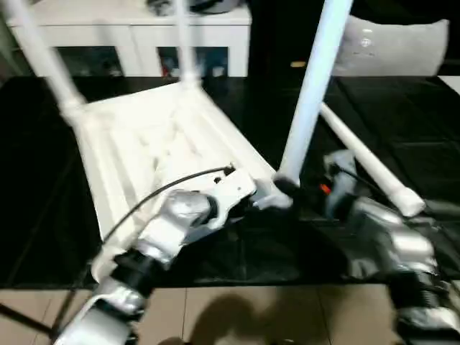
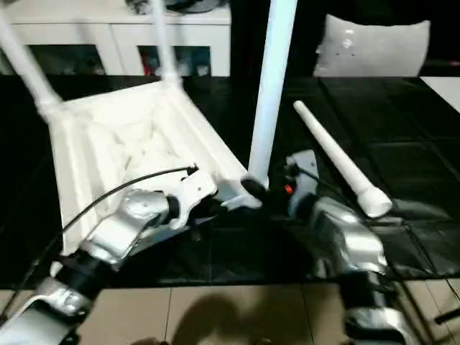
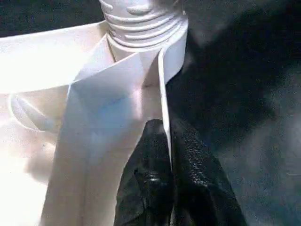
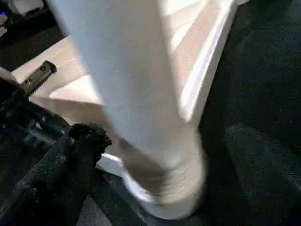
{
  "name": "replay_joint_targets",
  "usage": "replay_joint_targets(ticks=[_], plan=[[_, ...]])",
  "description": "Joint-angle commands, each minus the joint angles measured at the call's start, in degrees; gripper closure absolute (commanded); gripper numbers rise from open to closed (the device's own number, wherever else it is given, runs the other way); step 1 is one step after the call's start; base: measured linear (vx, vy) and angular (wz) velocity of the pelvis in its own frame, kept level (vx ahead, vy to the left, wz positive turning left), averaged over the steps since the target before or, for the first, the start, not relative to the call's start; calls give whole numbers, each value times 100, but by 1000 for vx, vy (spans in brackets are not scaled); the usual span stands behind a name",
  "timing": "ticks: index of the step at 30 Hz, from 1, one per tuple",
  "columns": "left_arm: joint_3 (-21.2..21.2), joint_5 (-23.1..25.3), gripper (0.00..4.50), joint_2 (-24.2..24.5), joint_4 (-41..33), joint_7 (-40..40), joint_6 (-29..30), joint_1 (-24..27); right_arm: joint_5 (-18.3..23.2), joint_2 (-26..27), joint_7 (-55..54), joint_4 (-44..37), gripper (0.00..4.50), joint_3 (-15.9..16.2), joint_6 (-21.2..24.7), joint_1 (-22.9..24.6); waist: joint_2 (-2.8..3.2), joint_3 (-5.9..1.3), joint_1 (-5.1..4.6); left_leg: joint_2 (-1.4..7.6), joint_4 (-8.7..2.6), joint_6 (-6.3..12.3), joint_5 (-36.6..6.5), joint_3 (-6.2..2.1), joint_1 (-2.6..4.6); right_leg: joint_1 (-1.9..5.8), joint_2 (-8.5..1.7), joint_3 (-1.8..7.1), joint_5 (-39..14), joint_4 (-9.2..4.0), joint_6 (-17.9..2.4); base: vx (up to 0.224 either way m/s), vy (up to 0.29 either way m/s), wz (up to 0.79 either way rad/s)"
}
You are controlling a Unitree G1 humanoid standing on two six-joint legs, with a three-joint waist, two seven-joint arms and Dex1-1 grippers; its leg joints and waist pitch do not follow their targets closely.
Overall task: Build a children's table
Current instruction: Rotate leg to tighten
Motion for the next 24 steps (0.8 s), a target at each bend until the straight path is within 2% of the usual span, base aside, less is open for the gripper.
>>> replay_joint_targets(ticks=[1,3,8,12,18,24], plan=[[-213,96,450,89,-81,-278,-305,10,12,-79,264,-192,3,106,-143,-30,-47,-352,19,47,-362,228,-1394,33,53,264,-160,72,-1070,-411,-1179,0,0,0],[-348,56,450,411,-156,-862,-658,47,-130,-375,732,-263,3,328,-422,-41,-57,-359,39,52,-364,243,-1416,32,55,270,-174,73,-1156,-410,-1149,0,0,0],[-440,-142,450,696,-274,-1469,-811,42,-173,-682,1395,-285,3,625,-554,-70,-64,-353,110,71,-359,261,-1360,52,75,256,-172,79,-1054,-382,-1227,0,0,0],[-533,-211,450,914,-319,-1943,-1011,56,-308,-887,1822,-306,3,957,-649,-36,-71,-352,138,73,-353,268,-1310,57,61,262,-176,73,-985,-359,-1281,0,0,0],[-564,-241,450,970,-298,-2139,-1099,30,-332,-811,1859,-299,3,1091,-724,-47,-75,-353,149,77,-355,245,-1337,60,62,257,-187,82,-1090,-362,-1250,0,0,0],[-573,-255,450,962,-258,-2210,-1146,-1,-210,-748,2071,-385,3,1219,-614,-13,-73,-370,155,75,-338,291,-1204,63,67,267,-175,78,-861,-335,-1309,0,0,0]])
